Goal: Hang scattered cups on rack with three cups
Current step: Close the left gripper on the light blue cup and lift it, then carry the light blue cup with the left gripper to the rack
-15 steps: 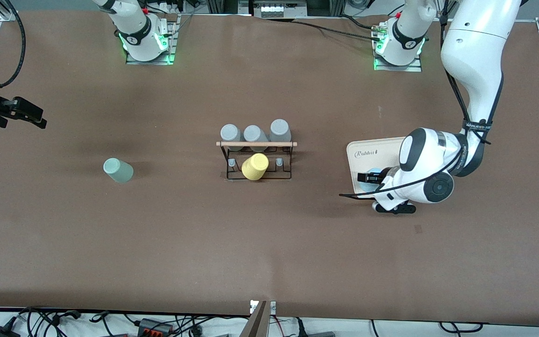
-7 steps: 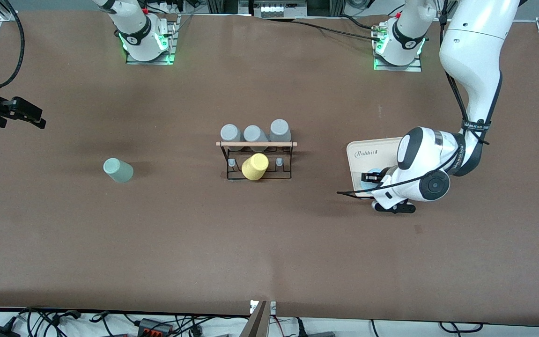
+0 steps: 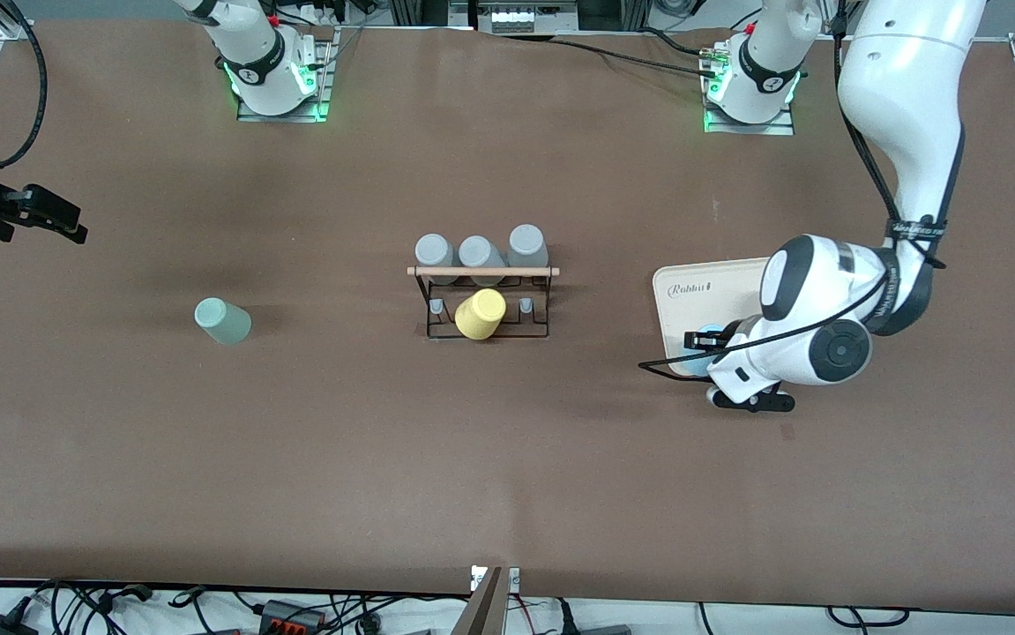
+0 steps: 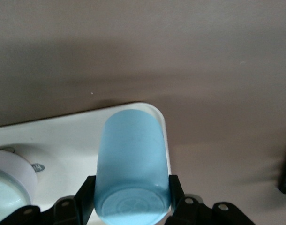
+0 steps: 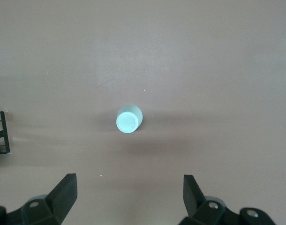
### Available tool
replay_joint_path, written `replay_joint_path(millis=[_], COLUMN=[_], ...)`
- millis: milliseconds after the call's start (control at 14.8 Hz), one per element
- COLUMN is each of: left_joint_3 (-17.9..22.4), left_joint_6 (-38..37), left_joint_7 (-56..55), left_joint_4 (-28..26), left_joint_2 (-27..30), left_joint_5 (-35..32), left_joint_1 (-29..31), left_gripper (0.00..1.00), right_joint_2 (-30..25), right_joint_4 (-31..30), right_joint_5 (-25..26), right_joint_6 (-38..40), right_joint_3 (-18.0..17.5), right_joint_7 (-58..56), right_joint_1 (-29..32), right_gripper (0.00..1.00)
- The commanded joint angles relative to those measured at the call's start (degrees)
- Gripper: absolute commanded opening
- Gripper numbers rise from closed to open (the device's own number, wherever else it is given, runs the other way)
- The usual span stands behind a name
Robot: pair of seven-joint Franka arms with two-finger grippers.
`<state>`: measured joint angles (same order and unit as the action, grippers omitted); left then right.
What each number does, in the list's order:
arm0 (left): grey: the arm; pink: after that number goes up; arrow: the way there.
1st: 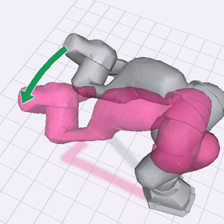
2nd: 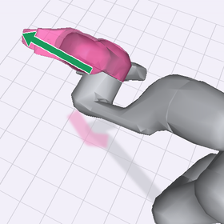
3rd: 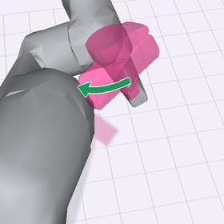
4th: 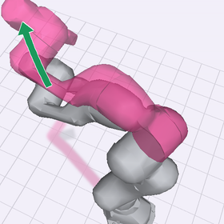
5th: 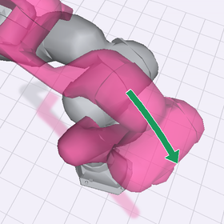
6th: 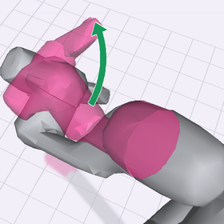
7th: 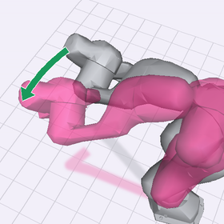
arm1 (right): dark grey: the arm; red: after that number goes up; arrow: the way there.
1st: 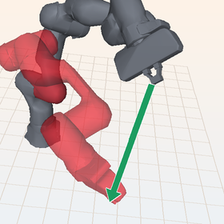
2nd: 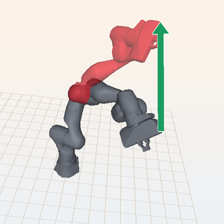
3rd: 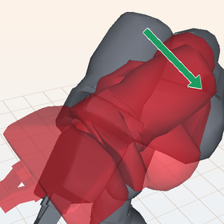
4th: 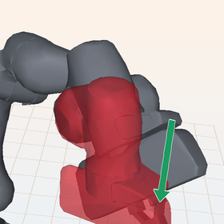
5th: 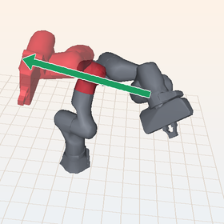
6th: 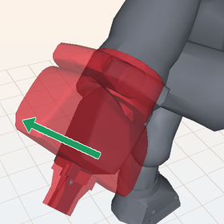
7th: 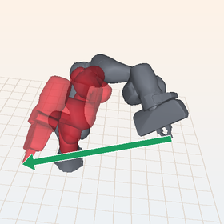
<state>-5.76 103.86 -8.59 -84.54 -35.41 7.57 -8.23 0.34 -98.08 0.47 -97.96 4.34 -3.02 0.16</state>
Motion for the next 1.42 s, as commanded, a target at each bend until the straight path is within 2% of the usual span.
replay_joint_path(millis=[0, 135, 338, 542, 880, 1354], left_joint_3=[0.05, -0.04, -0.04, 0.05, 0.05, -0.04], left_joint_6=[-6.47, -6.47, -4.99, -0.52, 1.7, -1.99], left_joint_7=[-2.47, -9.48, -25.2, -36.46, -48.0, -50.12], left_joint_4=[8.41, 11.22, 17.81, 19.23, 18.7, 19.32], left_joint_2=[-1.06, -0.8, -2.46, -3.87, -6.68, -6.25], left_joint_5=[7.16, 13.41, 19.83, 25.54, 26.44, 26.71], left_joint_1=[-0.47, -0.82, -4.33, -7.4, -11.1, -10.93], left_gripper=[0.09, 0.08, 0.08, 0.08, 0.09, 0.1], right_joint_2=[1.51, 1.51, 0.98, 1.16, 0.98, 1.07], right_joint_4=[1.31, 1.4, 1.32, 1.31, 1.23, 1.05], right_joint_5=[-0.03, -0.3, -0.21, 0.05, -0.03, -0.21], right_joint_6=[0.41, 0.14, 0.23, -0.65, -0.74, -1.52], right_joint_3=[-0.13, -0.21, -0.74, -0.83, -0.83, -0.83], right_joint_7=[0.21, 0.21, -0.06, 0.21, 0.21, 0.21], right_joint_1=[1.33, 1.68, 0.89, -0.07, -0.34, -0.34], right_gripper=[1.0, 1.0, 1.0, 1.0, 1.0, 1.0])
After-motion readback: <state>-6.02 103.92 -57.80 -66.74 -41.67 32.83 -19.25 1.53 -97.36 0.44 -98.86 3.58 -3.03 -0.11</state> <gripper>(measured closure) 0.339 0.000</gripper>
